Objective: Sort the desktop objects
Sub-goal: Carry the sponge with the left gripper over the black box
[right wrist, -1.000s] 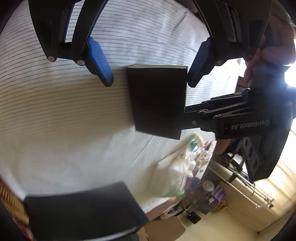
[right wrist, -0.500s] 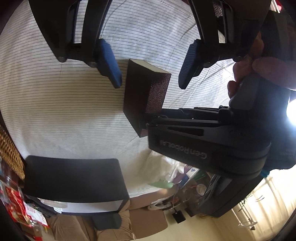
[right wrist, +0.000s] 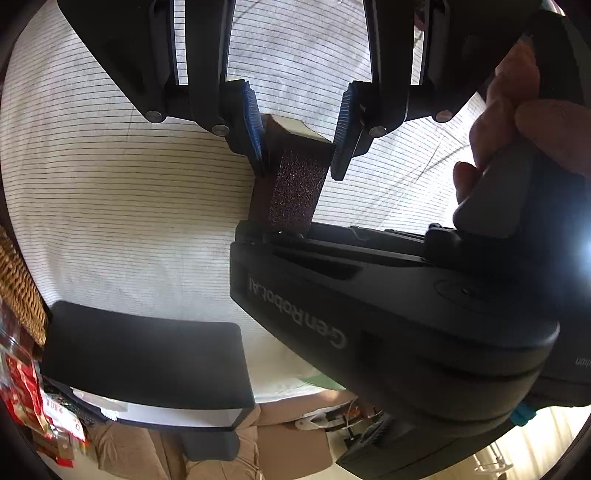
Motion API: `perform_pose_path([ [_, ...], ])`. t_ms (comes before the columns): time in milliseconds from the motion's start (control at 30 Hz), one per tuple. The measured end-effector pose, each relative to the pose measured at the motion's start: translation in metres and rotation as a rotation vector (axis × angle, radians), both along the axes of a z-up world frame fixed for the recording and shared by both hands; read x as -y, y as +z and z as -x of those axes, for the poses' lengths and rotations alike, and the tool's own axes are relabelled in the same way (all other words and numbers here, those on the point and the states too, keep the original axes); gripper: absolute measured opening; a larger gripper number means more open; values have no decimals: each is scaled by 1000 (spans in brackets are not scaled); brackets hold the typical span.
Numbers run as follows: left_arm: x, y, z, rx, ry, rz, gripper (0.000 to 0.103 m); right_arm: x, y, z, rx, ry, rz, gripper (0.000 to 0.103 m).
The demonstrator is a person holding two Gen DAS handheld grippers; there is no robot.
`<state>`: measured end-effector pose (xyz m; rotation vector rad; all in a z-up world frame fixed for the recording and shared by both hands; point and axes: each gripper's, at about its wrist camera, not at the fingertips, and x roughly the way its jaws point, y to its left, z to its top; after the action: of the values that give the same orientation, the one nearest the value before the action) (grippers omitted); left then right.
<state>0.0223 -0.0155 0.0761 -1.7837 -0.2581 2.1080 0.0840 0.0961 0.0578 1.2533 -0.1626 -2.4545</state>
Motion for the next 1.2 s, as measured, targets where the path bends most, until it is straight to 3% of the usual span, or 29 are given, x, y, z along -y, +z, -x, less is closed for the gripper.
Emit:
perform_pose_path([
  [100, -2, 20, 4, -9, -17, -28, 34, -8, 13, -1, -16, -3, 2, 35],
  [267, -25, 89, 35, -99, -72, -68, 35, -26, 67, 13, -121, 3, -53, 35],
  [433, -63, 157, 101, -188, -118, -69, 36, -57, 134, 70, -195, -18, -55, 35],
  [567, -94, 180, 169, -189, -132, -56, 36, -81, 169, 142, -207, -37, -49, 34],
  [700, -114, 161, 236, -121, -153, -65, 36, -95, 174, 200, -175, -66, -60, 34],
  [900, -134, 97, 298, -8, -188, -88, 36, -110, 121, 260, -87, -84, -146, 34],
  [1200, -153, 27, 305, 74, -209, -89, 36, -112, 66, 282, -13, -98, -231, 34],
])
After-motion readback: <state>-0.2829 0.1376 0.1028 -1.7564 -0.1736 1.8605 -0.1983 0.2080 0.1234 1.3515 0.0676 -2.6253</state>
